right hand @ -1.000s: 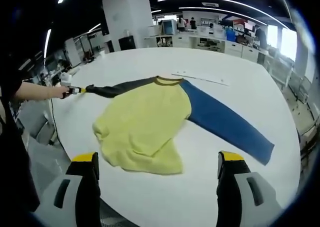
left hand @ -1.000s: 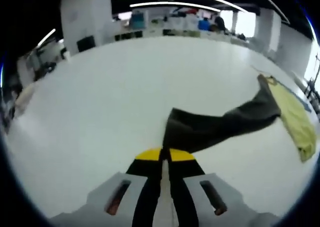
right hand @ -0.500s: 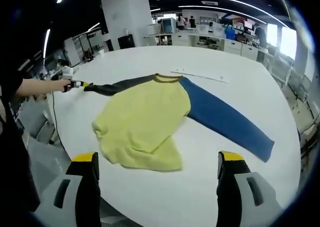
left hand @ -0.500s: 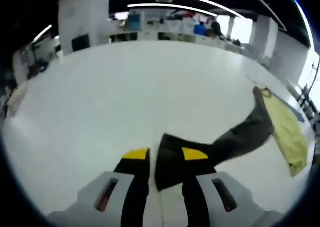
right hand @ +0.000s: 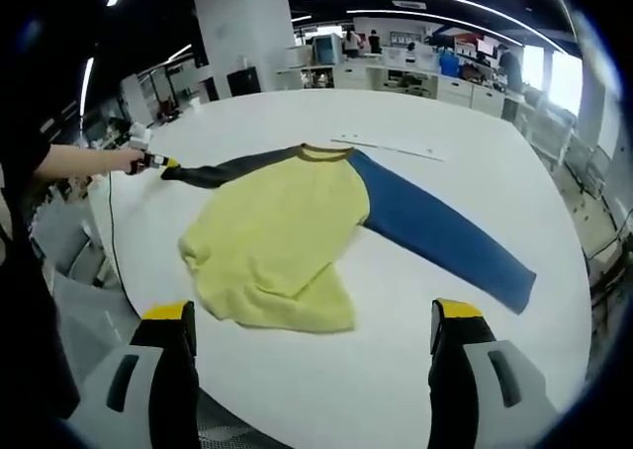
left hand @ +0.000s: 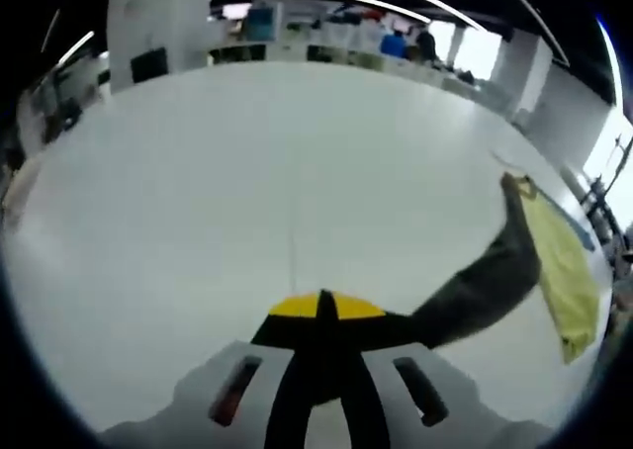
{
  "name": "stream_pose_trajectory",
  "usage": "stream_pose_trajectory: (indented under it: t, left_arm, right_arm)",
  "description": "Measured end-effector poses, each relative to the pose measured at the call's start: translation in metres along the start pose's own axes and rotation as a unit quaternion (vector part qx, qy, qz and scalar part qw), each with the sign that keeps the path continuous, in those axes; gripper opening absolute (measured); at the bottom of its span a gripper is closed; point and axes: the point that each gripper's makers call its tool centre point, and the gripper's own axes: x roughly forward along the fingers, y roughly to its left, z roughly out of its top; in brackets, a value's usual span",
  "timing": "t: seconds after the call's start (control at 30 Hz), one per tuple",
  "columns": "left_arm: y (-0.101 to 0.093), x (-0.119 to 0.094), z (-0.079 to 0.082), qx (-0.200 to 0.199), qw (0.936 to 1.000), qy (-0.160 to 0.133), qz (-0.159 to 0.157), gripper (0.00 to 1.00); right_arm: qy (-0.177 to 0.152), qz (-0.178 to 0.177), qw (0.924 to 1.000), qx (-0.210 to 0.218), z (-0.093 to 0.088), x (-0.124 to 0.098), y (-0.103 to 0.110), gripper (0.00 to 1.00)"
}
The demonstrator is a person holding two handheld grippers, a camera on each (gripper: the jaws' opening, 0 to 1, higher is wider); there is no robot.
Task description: Fold the garment on the visible template until the final outline fits inside the template.
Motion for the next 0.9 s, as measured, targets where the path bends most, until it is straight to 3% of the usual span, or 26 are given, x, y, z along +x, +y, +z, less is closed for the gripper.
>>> stream_pose_trajectory:
  t: [0.13, 0.33, 0.43, 0.7, 0.9]
  left_arm:
    - [0.0, -0.008, 0.0, 0.003, 1.0, -0.006, 0.001, 0.0]
    - [-0.012, -0.034, 0.007, 0.012, 0.9984, -0.054, -0.013, 0.0]
    - [-0.018, -0.046, 0.002, 0.013, 0.9975, -0.067, -0.017, 0.0]
    - [-0.038, -0.079, -0.038, 0.002, 0.9974, -0.069, -0.018, 0.0]
    - [-0.043, -0.092, -0.073, 0.007, 0.9987, -0.048, -0.013, 0.0]
  right_arm:
    - [0.0, 0.002, 1.0, -0.001, 0.001, 0.001, 0.0, 0.98]
    - [-0.005, 0.006, 1.0, -0.005, 0.006, 0.001, 0.001, 0.98]
    - [-0.011, 0.008, 0.9999, -0.004, 0.009, 0.0, 0.002, 0.98]
    - [-0.025, 0.017, 0.9995, -0.013, 0.016, -0.006, 0.012, 0.98]
    - [-0.031, 0.02, 0.9992, -0.017, 0.012, -0.017, 0.015, 0.98]
